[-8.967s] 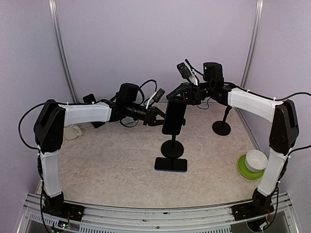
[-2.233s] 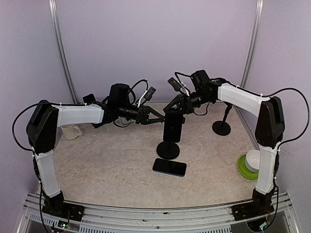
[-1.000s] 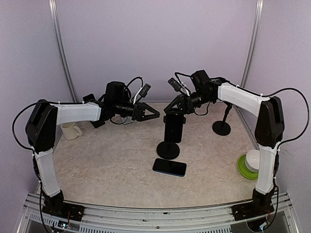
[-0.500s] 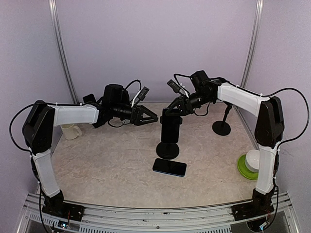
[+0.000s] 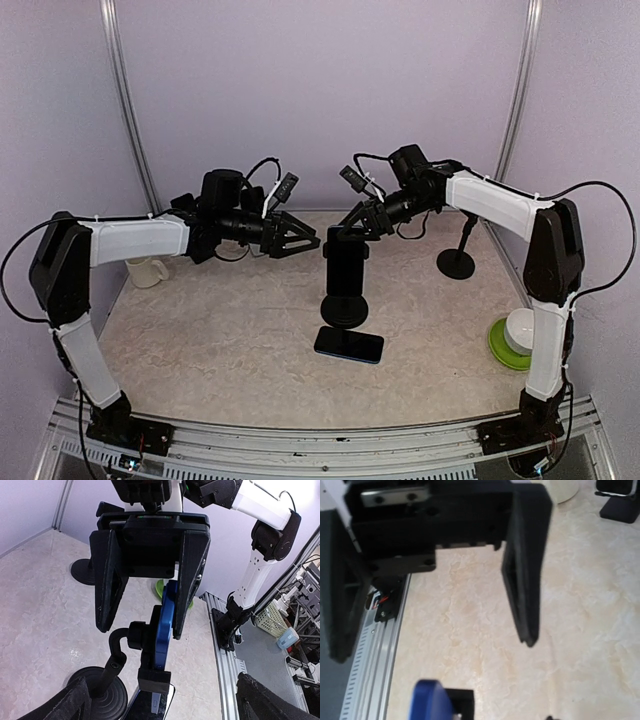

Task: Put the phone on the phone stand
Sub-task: Install the phone on the phone stand, then move the phone stand with the phone to the center of the board.

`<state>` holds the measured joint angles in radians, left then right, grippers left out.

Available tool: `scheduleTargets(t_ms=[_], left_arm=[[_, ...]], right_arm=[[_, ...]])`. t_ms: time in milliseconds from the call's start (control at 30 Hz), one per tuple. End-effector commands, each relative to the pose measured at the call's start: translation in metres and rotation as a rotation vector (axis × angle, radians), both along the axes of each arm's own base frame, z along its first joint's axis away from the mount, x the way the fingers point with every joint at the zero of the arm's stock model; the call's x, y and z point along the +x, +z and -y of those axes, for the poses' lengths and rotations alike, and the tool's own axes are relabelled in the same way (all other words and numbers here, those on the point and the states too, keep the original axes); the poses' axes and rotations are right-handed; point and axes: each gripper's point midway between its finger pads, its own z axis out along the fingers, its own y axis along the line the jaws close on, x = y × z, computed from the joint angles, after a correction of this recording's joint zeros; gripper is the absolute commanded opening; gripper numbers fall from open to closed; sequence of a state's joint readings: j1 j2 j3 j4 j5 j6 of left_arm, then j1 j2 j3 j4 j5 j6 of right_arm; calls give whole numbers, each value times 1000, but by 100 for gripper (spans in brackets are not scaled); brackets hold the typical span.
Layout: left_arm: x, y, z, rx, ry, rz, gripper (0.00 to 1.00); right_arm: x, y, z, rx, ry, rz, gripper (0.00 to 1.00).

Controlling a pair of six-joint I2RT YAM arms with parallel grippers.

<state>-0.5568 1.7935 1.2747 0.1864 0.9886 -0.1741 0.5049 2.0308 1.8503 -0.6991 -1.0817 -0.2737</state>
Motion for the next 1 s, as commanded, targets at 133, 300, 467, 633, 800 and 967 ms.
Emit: scheduleTargets(t_ms=[133,300,467,633,800,967], left_arm=[[2,11,-13,34,115,18,99],[0,13,-18,54,156,25,99],[-3,11,-20,87,190,32,99],[-8,7,-23,107,213,20,99],[-11,5,-27,120,245,7,99],[-9,4,-34,142,290,-6,99]], right_arm=[[5,32,-1,5,-95,79,60],[11,36,4,-11,-171,89,63],[12,39,9,-15,-230,92,67],[12,44,18,-19,-301,108,68],[2,47,26,-7,-329,113,71],[-13,44,33,-13,-357,121,74]])
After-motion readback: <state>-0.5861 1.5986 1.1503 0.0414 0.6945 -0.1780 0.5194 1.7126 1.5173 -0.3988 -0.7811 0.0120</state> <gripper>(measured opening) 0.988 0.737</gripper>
